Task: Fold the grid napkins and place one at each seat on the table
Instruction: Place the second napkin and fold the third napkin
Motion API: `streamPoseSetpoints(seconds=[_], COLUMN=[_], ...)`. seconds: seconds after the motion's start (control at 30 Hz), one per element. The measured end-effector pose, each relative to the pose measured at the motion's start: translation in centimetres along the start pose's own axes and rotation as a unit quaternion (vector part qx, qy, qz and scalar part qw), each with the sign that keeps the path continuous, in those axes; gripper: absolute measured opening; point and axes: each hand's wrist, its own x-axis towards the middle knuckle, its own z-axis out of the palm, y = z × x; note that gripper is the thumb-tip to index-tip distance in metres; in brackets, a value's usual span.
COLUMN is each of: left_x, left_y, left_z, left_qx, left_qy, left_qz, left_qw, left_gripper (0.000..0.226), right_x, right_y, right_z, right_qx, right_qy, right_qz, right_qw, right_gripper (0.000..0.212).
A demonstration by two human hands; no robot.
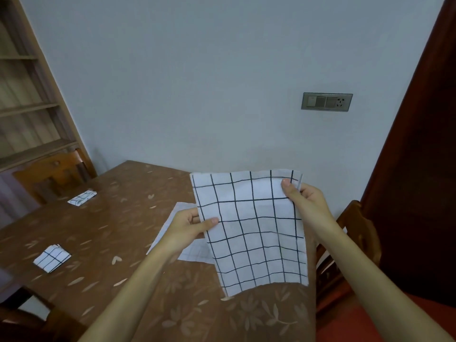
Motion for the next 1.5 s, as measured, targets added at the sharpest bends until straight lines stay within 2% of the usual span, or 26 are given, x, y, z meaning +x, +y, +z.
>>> streamPoseSetpoints(seconds=[0.07,0.13,0.2,0.23,0.37,0.43,0.47,0.5,0.6,0.67,0.7,0.77,0.83,0.93,1.03,1.1,1.27,1.4,1.5], left_x=[0.4,0.6,0.7,0.7,0.5,0.0,-0.1,-0.2,-0.4,-0.2,-0.2,-0.5,-0.7,-0.8,-0.4,-0.1,-0.8,-0.9,-1.1], left_y=[0.2,0.9,1.2,1.3,1.4,1.3,1.0,0.6,-1.4,-2.7,-2.9,-2.6,-1.8,-0.8,-0.8,-1.1,-0.3,0.4,0.8], left_z=[-0.1,-0.2,-0.6,-0.8,-1.4,-1.7,-1.9,-2.0,-2.6,-2.7,-2.5,-2.2,-2.3,-3.0,-3.5,-3.7,-3.7,-3.9,-4.2], left_qx=[-0.015,-0.025,-0.039,-0.045,-0.044,0.006,0.053,0.105,0.19,0.209,0.212,0.22,0.211,0.238,0.248,0.248,0.238,0.223,0.23], left_qy=[0.015,0.026,0.037,0.04,0.037,0.032,0.028,0.016,-0.006,0.024,0.043,0.048,0.033,0.047,0.063,0.053,0.066,0.081,0.083], left_qz=[0.016,0.039,0.062,0.07,0.093,0.121,0.131,0.131,0.083,0.065,0.071,0.099,0.119,0.216,0.208,0.203,0.225,0.222,0.254], left_qw=[1.0,0.999,0.997,0.996,0.994,0.992,0.99,0.986,0.978,0.976,0.974,0.969,0.97,0.946,0.944,0.946,0.943,0.946,0.936], left_gripper=[0.025,0.028,0.036,0.041,0.039,0.03,0.027,0.027,0.031,0.02,0.014,0.026,0.021,0.03,0.048,0.045,0.031,0.027,0.032], right_x=[-0.1,-0.3,-0.2,-0.3,-0.9,-0.8,-0.8,-0.7,-0.4,-0.1,-0.2,0.0,-0.1,-0.2,0.0,0.2,0.0,-0.1,0.0], right_y=[0.2,1.2,3.0,3.6,5.4,5.8,5.7,5.5,5.5,5.6,5.6,6.4,6.3,6.1,5.9,6.1,5.6,4.8,4.3], right_z=[-0.6,-1.2,-1.8,-1.9,-1.4,-1.2,-1.2,-1.0,-1.1,-1.2,-1.2,-1.5,-2.0,-2.7,-2.9,-2.9,-3.2,-3.2,-3.3], right_qx=[0.016,-0.002,-0.037,-0.072,-0.072,-0.075,-0.072,-0.068,-0.059,-0.043,-0.043,-0.051,-0.071,-0.114,-0.118,-0.134,-0.09,-0.053,-0.045], right_qy=[-0.018,-0.067,-0.106,-0.118,-0.113,-0.094,-0.089,-0.086,-0.08,-0.066,-0.062,-0.062,-0.055,-0.051,-0.033,-0.032,-0.028,-0.05,-0.057], right_qz=[-0.006,0.019,0.035,0.049,0.067,0.048,0.039,0.034,0.029,0.017,0.014,0.012,-0.003,-0.028,-0.023,-0.037,-0.053,-0.021,-0.019], right_qw=[1.0,0.998,0.993,0.989,0.989,0.992,0.993,0.993,0.995,0.997,0.997,0.997,0.996,0.992,0.992,0.99,0.994,0.997,0.997], right_gripper=[0.023,0.009,0.03,0.032,0.023,0.019,0.009,0.008,0.018,0.018,0.02,0.029,0.018,0.037,0.063,0.069,0.038,0.037,0.031])
